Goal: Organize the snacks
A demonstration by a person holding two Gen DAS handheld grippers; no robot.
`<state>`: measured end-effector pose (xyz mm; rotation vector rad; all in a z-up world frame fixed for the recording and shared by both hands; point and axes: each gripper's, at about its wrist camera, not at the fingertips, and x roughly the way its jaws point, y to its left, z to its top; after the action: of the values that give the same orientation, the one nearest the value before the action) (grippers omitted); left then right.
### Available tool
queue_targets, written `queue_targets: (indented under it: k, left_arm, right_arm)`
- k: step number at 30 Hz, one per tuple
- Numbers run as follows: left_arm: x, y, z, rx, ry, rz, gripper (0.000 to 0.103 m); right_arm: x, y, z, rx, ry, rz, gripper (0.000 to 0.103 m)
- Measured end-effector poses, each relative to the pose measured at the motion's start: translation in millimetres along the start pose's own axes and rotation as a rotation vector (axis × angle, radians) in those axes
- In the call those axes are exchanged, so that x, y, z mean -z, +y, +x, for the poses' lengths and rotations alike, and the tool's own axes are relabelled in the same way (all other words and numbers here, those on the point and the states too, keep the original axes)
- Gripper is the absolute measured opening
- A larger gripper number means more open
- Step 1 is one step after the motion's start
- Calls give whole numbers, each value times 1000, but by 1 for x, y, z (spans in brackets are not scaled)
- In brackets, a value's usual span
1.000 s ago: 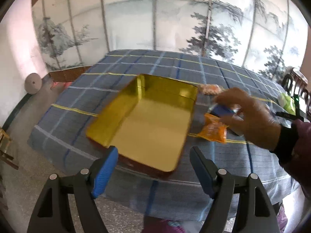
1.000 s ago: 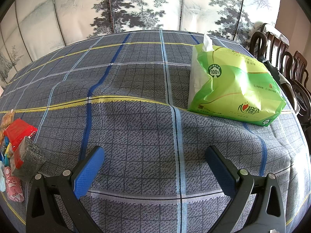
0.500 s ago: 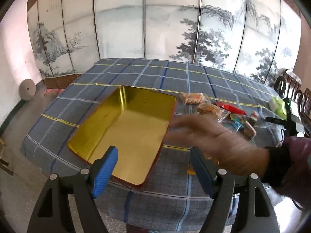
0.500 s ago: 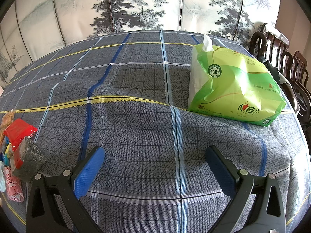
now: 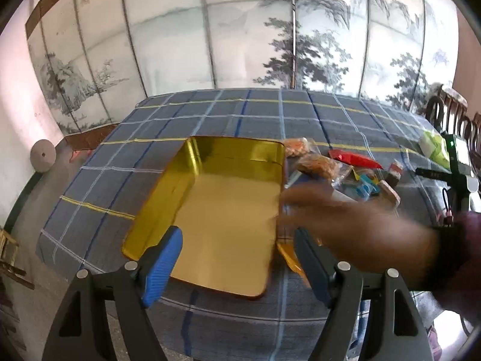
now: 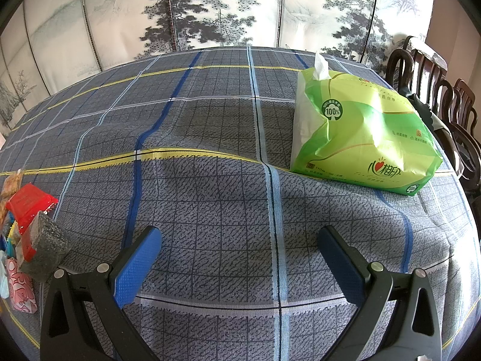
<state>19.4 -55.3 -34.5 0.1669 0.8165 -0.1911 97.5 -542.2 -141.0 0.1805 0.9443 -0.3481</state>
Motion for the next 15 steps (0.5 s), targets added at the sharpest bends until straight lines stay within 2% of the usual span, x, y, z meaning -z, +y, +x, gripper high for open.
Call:
queue_targets:
  k: [3, 7, 10, 15]
  left_arm:
    - [-1, -11, -1, -10, -21, 11, 78]
    - [-3, -31, -2, 22, -43, 12, 78]
    - [-5, -55, -1, 28, -48, 48, 78]
    - [-6, -85, -12, -2, -81, 104, 78]
  right_arm:
    - [0, 0, 0, 0, 0, 0, 103]
    - [0, 0, 0, 0, 0, 0, 103]
    - [0, 0, 0, 0, 0, 0, 103]
    - [0, 1, -1, 9, 0, 12, 103]
